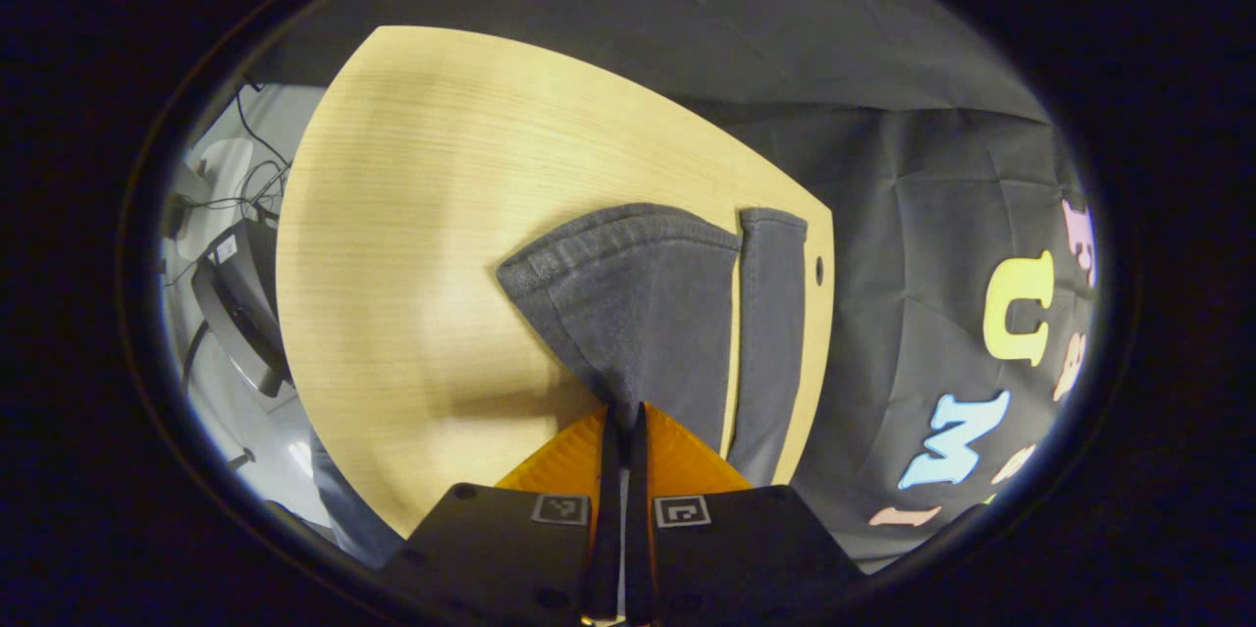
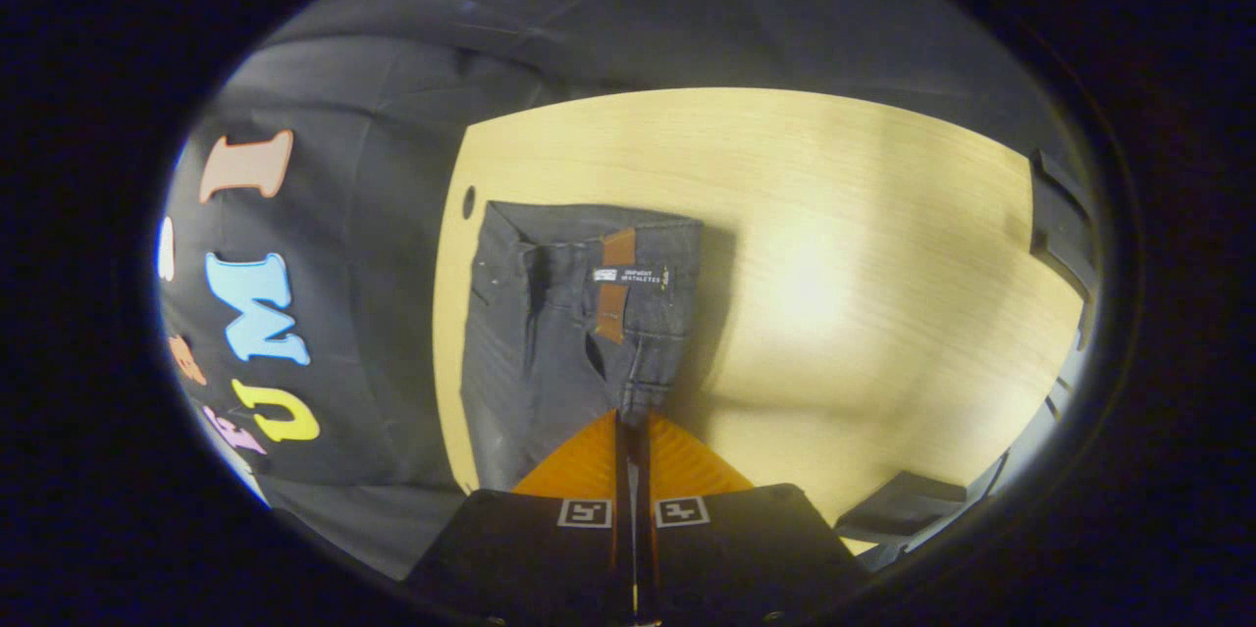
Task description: Grasp the waist and the cuffs of the jeans and fold them to make the two legs overlap; first hold the waist and fold one-third of the jeans toward the cuffs, then hold the cuffs and fold the remaining one-third in the same direction to finish folding.
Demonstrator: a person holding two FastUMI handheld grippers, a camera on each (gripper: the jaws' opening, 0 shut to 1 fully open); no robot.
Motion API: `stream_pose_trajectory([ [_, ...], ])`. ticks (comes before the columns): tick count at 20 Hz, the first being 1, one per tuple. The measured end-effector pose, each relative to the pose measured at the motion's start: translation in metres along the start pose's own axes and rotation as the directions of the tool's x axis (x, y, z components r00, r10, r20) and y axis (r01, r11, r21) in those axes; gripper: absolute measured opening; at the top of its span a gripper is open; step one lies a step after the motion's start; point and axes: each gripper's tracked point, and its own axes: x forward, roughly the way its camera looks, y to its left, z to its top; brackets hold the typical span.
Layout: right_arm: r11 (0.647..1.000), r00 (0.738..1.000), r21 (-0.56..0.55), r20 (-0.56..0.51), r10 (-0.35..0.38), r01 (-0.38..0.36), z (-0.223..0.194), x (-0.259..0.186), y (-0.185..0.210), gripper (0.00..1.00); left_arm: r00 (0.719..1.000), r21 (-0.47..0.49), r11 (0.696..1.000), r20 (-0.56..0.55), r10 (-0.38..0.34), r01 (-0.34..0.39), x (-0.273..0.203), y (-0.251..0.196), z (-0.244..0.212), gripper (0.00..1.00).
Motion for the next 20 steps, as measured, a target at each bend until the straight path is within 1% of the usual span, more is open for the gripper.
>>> stream_pose_trajectory([
  [1,1.0,0.999,-0.002,-0.017,0.029,-0.029,0.001,-0.005,0.009,0.01,1.0,-0.014,1.0,-0.006,-0.01,0.01,-0.005,-0.006,-0.001,0.11],
  [2,0.999,0.998,-0.012,-0.037,0.05,-0.05,0.002,-0.009,0.015,0.01,1.0,-0.024,1.0,-0.012,-0.015,0.015,-0.007,-0.01,-0.003,0.06],
  [3,0.998,0.996,-0.022,-0.058,0.065,-0.067,0.004,-0.013,0.02,0.01,1.0,-0.033,0.999,-0.016,-0.016,0.015,-0.012,-0.015,-0.005,0.1],
  [6,0.993,0.989,-0.047,-0.115,0.098,-0.104,0.004,-0.027,0.033,0.01,1.0,-0.043,0.999,-0.022,-0.022,0.021,-0.029,-0.034,-0.007,0.11],
  [7,0.991,0.984,-0.049,-0.132,0.118,-0.126,0.004,-0.033,0.041,0.01,0.999,-0.041,0.999,-0.026,-0.026,0.025,-0.036,-0.043,-0.009,0.11],
  [10,0.978,0.968,-0.067,-0.174,0.183,-0.197,0.007,-0.051,0.08,0.0,0.998,-0.006,0.999,-0.053,-0.035,0.035,-0.05,-0.076,-0.013,0.11],
  [12,0.97,0.959,-0.097,-0.199,0.203,-0.225,0.01,-0.068,0.103,0.0,0.996,-0.015,1.0,-0.082,-0.022,0.021,-0.055,-0.099,-0.016,0.11],
  [15,0.956,0.946,-0.146,-0.242,0.214,-0.253,0.013,-0.076,0.141,0.0,0.992,-0.01,1.0,-0.121,0.022,-0.024,-0.056,-0.127,-0.019,0.1],
  [18,0.95,0.928,-0.151,-0.301,0.219,-0.274,0.015,-0.066,0.185,0.0,0.988,0.006,0.997,-0.134,0.081,-0.081,-0.038,-0.148,-0.018,0.1],
  [20,0.954,0.917,-0.121,-0.333,0.222,-0.275,0.018,-0.048,0.214,0.0,0.983,0.001,0.994,-0.143,0.11,-0.111,-0.02,-0.164,-0.017,0.1],
])
